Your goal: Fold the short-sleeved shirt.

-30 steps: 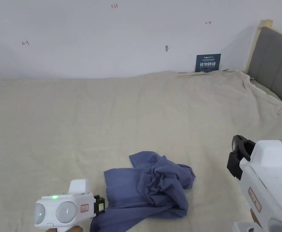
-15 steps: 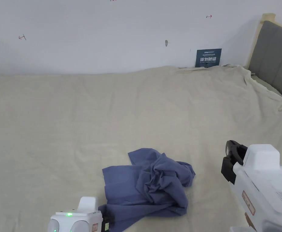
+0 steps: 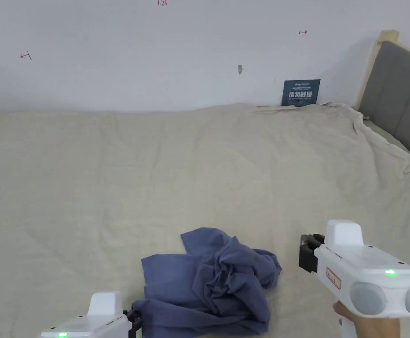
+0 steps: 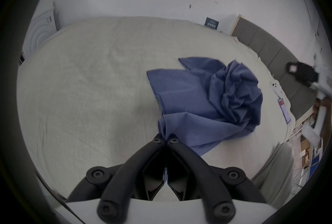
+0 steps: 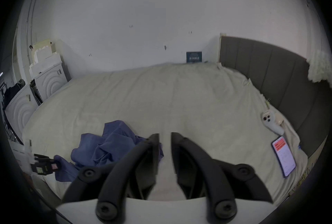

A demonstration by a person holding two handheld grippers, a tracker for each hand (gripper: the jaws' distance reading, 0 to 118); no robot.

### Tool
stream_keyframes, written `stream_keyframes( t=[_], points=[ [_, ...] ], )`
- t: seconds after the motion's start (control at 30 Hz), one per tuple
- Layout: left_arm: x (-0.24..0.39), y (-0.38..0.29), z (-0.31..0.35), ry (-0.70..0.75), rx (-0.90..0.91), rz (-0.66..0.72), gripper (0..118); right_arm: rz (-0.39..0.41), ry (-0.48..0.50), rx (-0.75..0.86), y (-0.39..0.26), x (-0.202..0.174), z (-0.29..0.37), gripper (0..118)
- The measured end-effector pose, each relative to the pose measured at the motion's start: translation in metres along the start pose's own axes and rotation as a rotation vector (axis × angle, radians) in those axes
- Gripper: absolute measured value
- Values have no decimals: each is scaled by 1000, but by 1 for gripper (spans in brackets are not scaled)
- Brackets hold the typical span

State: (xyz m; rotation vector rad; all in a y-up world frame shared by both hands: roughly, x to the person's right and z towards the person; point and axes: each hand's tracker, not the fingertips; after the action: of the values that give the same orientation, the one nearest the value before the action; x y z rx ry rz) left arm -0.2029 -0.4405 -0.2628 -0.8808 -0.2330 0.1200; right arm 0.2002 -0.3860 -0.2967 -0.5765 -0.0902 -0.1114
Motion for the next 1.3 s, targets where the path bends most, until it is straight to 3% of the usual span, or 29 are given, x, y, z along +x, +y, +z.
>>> stream_keyframes(
  t=[0.07,0.13,0.23,0.37,0.53,0.6,0.63,0.67,0.7,0.87,1.3],
  points=[
    [-2,3,4,-1,13,-1,0,-7,13,-77,0,-1,-26,72],
    [-2,6,7,-6,21,-4,0,-33,10,-138,-3,0,-51,88],
    [-4,8,7,-12,24,-6,0,-59,45,-209,-10,-1,-81,88],
    [-4,10,6,-16,21,-5,0,-42,11,-272,-24,-6,-113,88],
    [-4,10,5,-18,13,-9,0,-37,45,-379,-43,-22,-131,88],
    [-4,9,4,-16,11,-15,0,-25,54,-399,-49,-29,-132,75],
    [-4,9,4,-16,10,-17,0,-24,64,-402,-52,-31,-132,59],
    [-4,9,4,-16,9,-17,0,-23,74,-403,-54,-34,-133,32],
    [-4,9,4,-17,9,-16,0,-23,81,-405,-57,-35,-130,14],
    [-5,8,7,-25,15,-11,0,7,105,-368,-54,-33,-119,7],
    [-17,41,33,-68,115,61,0,-46,218,-112,30,-5,-9,7]
  ],
)
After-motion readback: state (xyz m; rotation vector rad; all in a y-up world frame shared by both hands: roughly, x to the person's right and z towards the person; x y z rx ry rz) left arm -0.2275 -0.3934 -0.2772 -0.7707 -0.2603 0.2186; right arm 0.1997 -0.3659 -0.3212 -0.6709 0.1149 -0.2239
